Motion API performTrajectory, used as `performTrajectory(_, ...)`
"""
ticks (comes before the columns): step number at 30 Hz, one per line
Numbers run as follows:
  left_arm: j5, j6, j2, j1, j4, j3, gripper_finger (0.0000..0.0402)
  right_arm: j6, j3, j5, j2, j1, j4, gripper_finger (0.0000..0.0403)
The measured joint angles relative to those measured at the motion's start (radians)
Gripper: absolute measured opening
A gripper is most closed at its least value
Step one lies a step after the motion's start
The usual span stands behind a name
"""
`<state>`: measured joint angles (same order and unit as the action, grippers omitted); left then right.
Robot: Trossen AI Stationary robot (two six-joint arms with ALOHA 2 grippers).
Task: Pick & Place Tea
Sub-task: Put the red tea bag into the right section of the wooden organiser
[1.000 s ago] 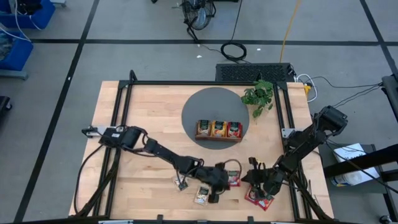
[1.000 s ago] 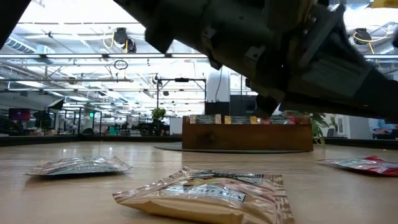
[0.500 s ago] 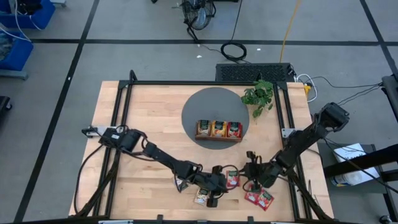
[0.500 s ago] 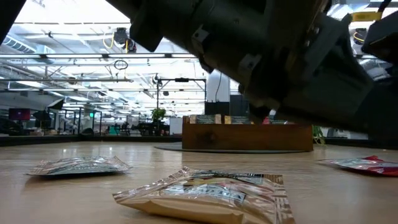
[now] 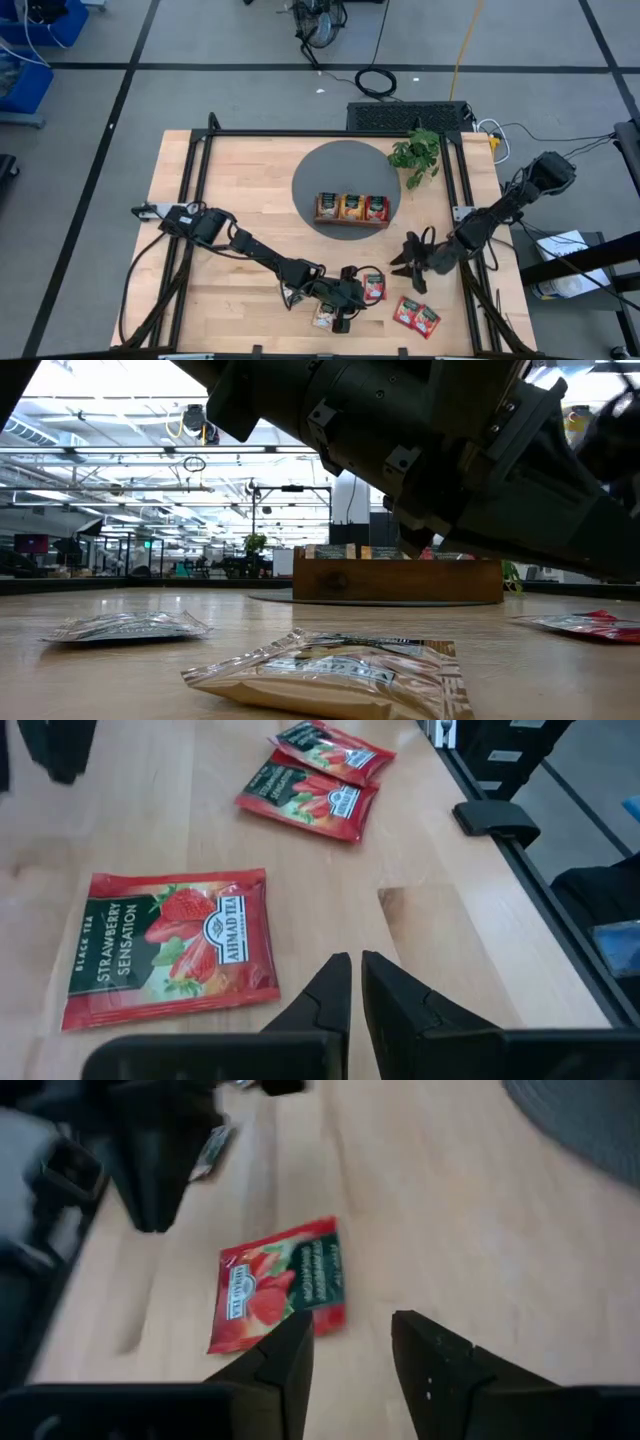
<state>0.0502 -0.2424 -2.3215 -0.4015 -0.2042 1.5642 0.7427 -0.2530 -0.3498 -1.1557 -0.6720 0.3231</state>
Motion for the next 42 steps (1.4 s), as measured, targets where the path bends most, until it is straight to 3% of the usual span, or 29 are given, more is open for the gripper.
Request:
performTrajectory(5,0.001,0.016,0.000,0.000,-0.010,0.000,0.0030,0.164,0.105,0.012,-0.007,0.016,0.136,0.0127)
performTrajectory(16,-0.034,0.039,-0.014,0.016,-0.028,0.000,0.0030,0.303,0.112,0.043,-0.019,0.048,0.098,0.0138)
performTrajectory(26,-0.058,0.053,-0.037,0.023,-0.065,0.000,0.0030,0.285,0.107,0.086,-0.169,0.070,0.269,0.0146)
performTrajectory(42,-0.074,-0.004,-0.091,0.054,-0.114,0.001,0.0030,0.371,0.104,0.180,-0.303,0.069,0.318,0.0144)
